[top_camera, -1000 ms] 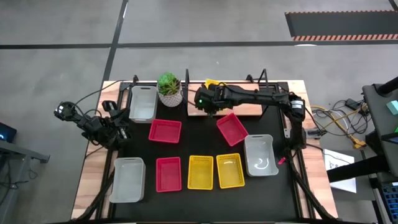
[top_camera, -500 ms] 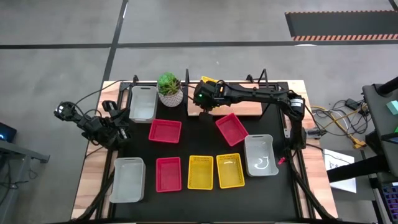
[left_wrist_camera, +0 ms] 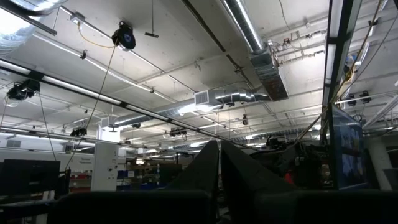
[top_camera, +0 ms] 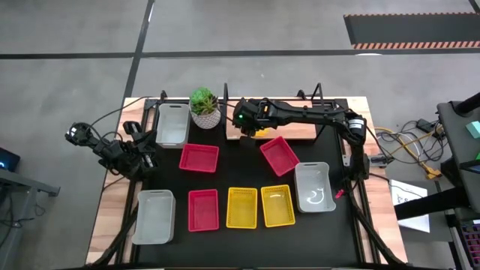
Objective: Stack baskets on shelf by color
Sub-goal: Put the top yellow bin on the shelf
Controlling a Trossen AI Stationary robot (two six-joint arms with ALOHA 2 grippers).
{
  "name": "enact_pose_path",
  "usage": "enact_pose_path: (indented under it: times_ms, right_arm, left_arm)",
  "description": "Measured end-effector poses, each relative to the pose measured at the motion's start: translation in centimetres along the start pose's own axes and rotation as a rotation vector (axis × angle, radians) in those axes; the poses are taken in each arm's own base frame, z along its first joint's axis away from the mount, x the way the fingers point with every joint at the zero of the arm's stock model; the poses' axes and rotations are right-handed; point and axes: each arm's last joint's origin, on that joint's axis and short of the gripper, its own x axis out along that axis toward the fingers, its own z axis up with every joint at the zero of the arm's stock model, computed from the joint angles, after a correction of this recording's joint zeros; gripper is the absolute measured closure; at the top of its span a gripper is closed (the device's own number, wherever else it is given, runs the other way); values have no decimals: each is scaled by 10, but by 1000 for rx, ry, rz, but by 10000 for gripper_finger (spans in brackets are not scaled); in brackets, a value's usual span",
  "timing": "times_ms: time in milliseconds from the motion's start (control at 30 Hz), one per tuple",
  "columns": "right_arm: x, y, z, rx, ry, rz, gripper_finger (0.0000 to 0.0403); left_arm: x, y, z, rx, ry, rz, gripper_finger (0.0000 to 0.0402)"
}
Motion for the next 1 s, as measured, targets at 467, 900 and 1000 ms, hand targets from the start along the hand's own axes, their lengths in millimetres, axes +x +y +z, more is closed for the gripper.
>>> enact_pose_path:
  times_ms: [467, 900, 1000]
  right_arm:
    - [-35, -9, -10, -2, 233, 30, 324]
    - [-18, -64, -48, 104, 442, 13, 394]
    - [-9, -77, -56, 142, 435, -3, 394]
  left_arm:
    - [0, 1, -1, 1, 25, 22, 400]
    - [0, 1, -1, 1, 31, 28, 400]
    - [0, 1, -1, 1, 31, 28, 400]
